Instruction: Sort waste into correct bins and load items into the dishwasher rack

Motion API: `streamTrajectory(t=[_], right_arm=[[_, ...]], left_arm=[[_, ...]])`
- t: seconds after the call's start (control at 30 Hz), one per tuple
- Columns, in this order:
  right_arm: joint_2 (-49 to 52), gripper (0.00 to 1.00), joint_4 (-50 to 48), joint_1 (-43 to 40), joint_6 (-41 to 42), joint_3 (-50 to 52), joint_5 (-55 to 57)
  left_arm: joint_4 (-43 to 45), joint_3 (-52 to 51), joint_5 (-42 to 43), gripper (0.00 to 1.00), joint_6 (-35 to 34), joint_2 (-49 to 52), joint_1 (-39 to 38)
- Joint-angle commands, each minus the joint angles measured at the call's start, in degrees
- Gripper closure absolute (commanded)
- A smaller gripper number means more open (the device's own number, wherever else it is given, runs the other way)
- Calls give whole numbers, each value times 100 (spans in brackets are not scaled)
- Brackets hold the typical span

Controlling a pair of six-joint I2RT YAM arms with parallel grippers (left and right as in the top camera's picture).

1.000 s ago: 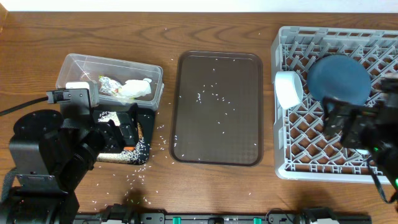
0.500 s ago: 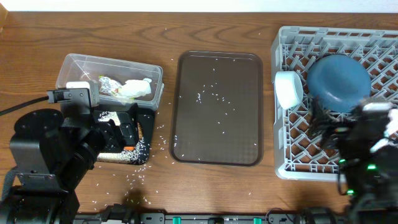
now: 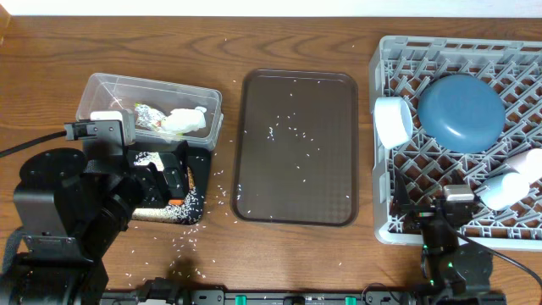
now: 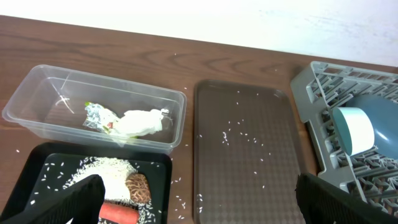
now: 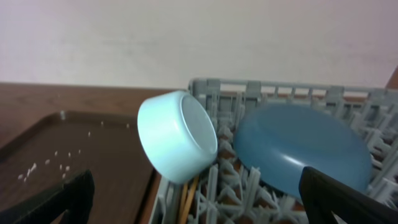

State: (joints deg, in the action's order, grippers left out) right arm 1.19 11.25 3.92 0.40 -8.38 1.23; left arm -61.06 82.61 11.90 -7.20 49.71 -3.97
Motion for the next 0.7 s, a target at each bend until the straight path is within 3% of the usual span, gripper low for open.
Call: streamTrajectory(t=[0.0, 0.13, 0.67], right_arm=[[-59, 1, -264, -68, 149, 396, -111], [-92, 1, -758, -63, 149, 817, -151], [-90, 1, -713, -63, 144, 807, -149]], left_arm=[[24, 13, 57, 2, 96, -4, -13], [24, 13, 57, 2, 98, -4, -13], [24, 13, 57, 2, 98, -4, -13]])
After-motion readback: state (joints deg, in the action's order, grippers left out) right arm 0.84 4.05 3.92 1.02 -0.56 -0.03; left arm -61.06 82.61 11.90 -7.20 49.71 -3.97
